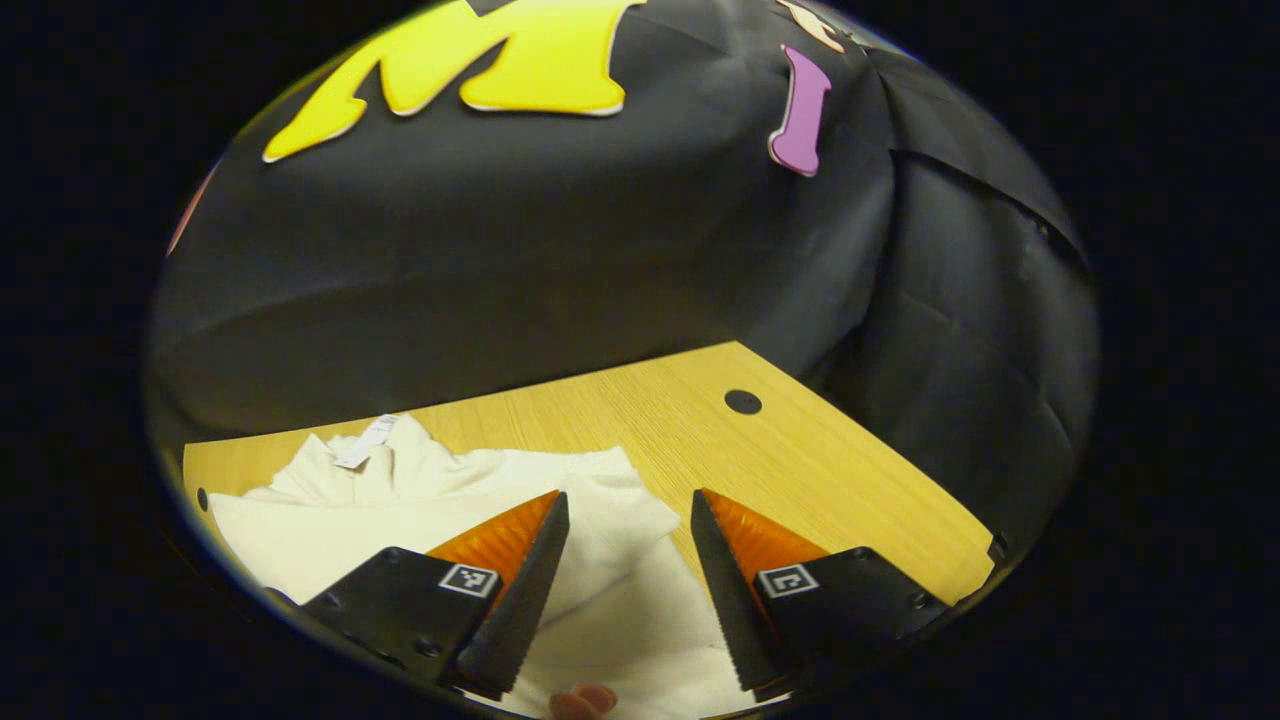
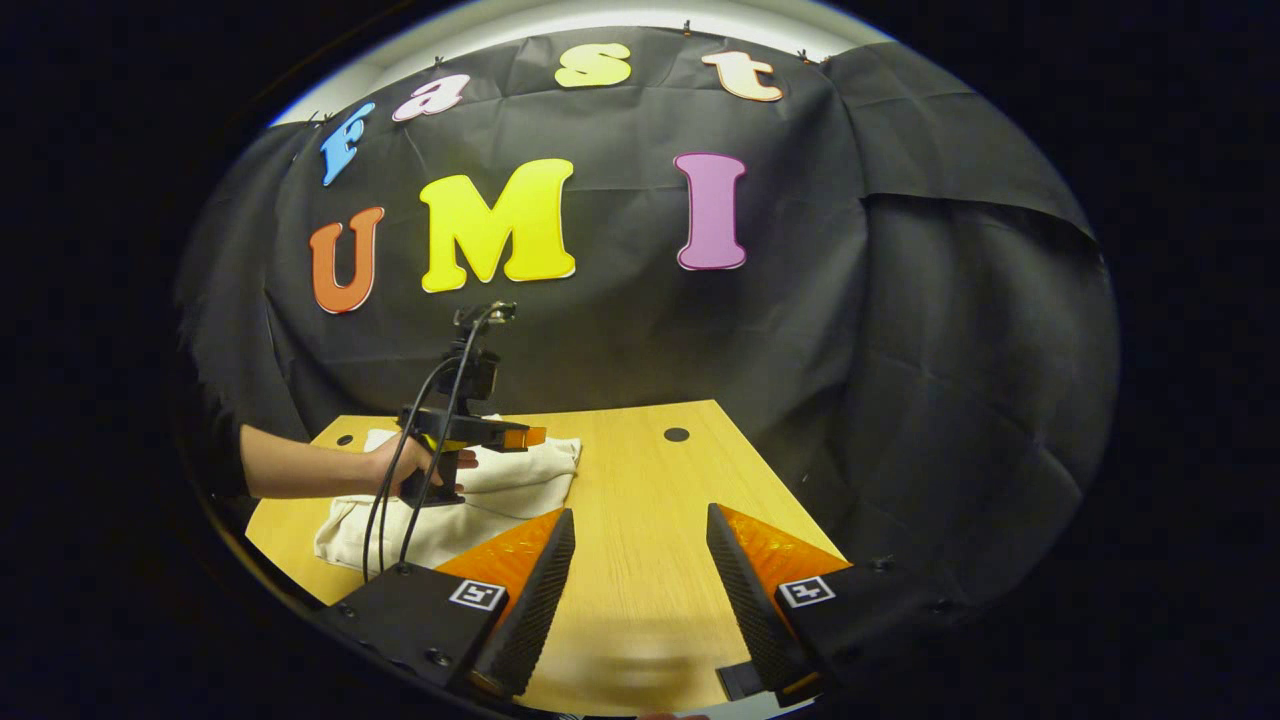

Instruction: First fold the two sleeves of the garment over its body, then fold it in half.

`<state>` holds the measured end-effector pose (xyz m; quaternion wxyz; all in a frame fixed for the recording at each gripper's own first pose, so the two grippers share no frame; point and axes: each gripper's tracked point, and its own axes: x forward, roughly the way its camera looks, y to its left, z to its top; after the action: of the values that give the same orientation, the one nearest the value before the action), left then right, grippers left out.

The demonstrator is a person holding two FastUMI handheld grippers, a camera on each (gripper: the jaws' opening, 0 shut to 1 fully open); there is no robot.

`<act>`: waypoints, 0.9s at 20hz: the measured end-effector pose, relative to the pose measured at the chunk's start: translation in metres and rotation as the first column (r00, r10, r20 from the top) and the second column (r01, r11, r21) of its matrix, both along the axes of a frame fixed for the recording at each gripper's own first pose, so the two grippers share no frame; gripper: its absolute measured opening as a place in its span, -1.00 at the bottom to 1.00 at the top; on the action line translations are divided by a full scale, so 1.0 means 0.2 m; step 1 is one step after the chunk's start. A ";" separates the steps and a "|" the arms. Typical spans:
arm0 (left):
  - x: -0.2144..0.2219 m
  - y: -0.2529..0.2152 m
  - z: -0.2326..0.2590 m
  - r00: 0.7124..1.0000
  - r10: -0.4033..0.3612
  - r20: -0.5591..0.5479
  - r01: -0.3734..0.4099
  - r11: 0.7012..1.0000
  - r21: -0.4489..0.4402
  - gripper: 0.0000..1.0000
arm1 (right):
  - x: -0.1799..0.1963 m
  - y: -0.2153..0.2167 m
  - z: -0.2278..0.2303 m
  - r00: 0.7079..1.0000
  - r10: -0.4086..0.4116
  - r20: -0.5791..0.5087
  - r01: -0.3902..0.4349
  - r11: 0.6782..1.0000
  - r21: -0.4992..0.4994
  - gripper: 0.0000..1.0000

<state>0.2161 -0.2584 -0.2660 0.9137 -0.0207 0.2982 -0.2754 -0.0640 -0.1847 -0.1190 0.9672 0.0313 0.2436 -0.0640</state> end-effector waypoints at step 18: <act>-0.82 1.03 0.57 0.933 0.318 0.169 -0.328 0.944 0.034 0.95 | 0.29 0.49 -0.03 0.971 0.232 0.059 -0.236 0.969 0.073 0.81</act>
<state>0.0512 -0.0522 -0.1524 0.9678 -0.0189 0.2241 -0.1132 -0.0053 -0.0873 -0.1249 0.9718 0.0424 0.2238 0.0609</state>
